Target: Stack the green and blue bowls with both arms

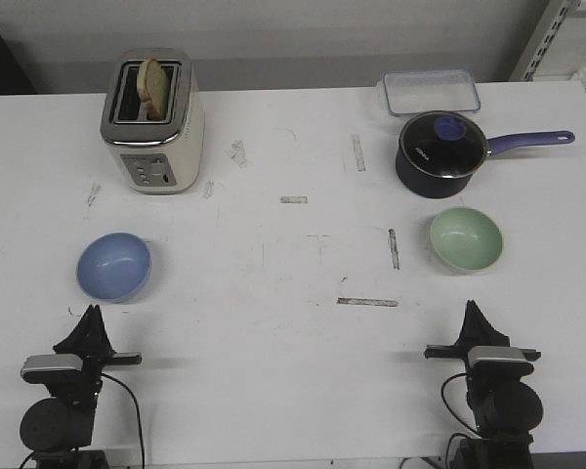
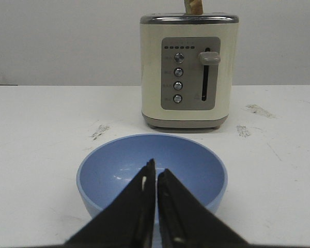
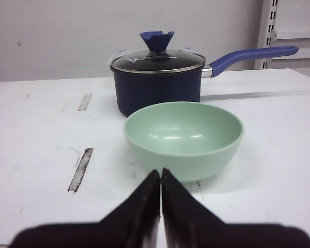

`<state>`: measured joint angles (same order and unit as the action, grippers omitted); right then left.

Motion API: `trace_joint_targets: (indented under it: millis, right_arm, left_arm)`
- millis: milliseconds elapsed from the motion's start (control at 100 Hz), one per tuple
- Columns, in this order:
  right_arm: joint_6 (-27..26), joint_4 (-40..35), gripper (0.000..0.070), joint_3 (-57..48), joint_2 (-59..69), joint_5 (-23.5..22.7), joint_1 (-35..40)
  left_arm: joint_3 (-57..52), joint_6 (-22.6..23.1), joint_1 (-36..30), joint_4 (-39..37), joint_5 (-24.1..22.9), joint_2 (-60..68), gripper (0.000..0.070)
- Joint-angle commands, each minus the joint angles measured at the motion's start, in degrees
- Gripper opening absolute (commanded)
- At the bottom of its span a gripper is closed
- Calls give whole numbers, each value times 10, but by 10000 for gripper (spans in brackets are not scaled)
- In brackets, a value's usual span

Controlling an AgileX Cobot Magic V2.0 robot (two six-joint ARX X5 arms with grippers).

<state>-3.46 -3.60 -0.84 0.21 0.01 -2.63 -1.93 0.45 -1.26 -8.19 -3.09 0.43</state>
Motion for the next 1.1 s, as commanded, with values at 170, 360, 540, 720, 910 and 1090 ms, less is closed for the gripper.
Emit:
trace_joint_targets:
  millis: [170, 360, 540, 720, 910, 1090]
  right_arm:
    - [-8, 6, 0, 1, -2, 0, 0]
    - [-9, 6, 0, 1, -2, 0, 0]
    - [-8, 6, 0, 1, -2, 0, 0]
    - [-9, 22, 0, 1, -2, -1, 0]
    - [-16, 63, 0, 1, -2, 12, -1]
    - [-16, 196, 0, -29, 0, 23, -1]
  left_arm:
    - [11, -5, 1, -9, 0, 1, 1]
    - [11, -5, 1, -9, 0, 1, 1]
    - [11, -5, 1, -9, 0, 1, 1]
    - [11, -5, 1, -9, 0, 1, 1]
    - [11, -5, 1, -9, 0, 1, 1]
    - [11, -8, 1, -9, 0, 1, 1]
